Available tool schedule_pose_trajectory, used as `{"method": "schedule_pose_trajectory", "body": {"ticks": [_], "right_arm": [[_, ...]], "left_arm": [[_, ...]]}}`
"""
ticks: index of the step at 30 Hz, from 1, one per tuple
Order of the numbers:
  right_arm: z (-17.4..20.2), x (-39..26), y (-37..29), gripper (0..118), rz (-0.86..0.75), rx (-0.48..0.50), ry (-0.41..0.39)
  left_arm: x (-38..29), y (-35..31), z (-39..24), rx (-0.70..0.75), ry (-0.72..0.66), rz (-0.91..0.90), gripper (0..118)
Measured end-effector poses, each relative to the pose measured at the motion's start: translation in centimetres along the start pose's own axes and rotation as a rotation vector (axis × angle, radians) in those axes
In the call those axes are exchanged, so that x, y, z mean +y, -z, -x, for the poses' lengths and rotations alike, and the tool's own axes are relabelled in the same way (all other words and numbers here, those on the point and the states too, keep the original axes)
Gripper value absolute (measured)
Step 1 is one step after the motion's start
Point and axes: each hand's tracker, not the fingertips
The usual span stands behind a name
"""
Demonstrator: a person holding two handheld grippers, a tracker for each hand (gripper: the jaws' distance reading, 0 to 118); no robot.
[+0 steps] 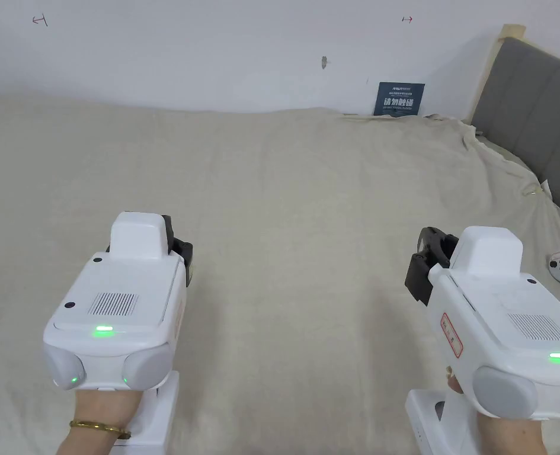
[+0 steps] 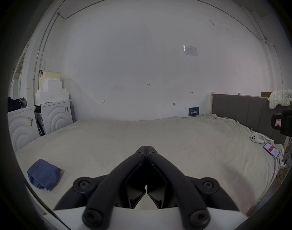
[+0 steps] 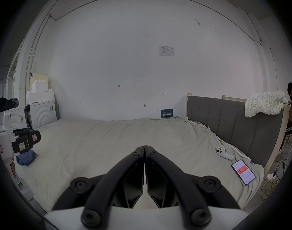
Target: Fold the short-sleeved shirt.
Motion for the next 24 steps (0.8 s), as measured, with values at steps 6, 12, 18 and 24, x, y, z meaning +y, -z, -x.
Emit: {"method": "schedule_pose_trajectory", "body": {"ticks": [6, 12, 18, 24], "right_arm": [[0.00, -0.12, 0.15, 0, 0.000, 0.004, 0.001], [0.02, -0.22, 0.24, 0, 0.001, 0.007, -0.004], [0.03, -0.25, 0.23, 0, -0.002, 0.007, 0.002], [0.27, -0.23, 0.09, 0, -0.001, 0.009, 0.003]], "left_arm": [[0.18, -0.07, -0.09, 0.000, 0.000, -0.001, 0], [0.21, -0.08, -0.09, 0.000, 0.002, -0.005, 0], [0.23, -0.07, -0.06, 0.001, 0.002, -0.006, 0], [0.24, -0.15, -0.20, -0.007, 0.003, -0.008, 0]]}}
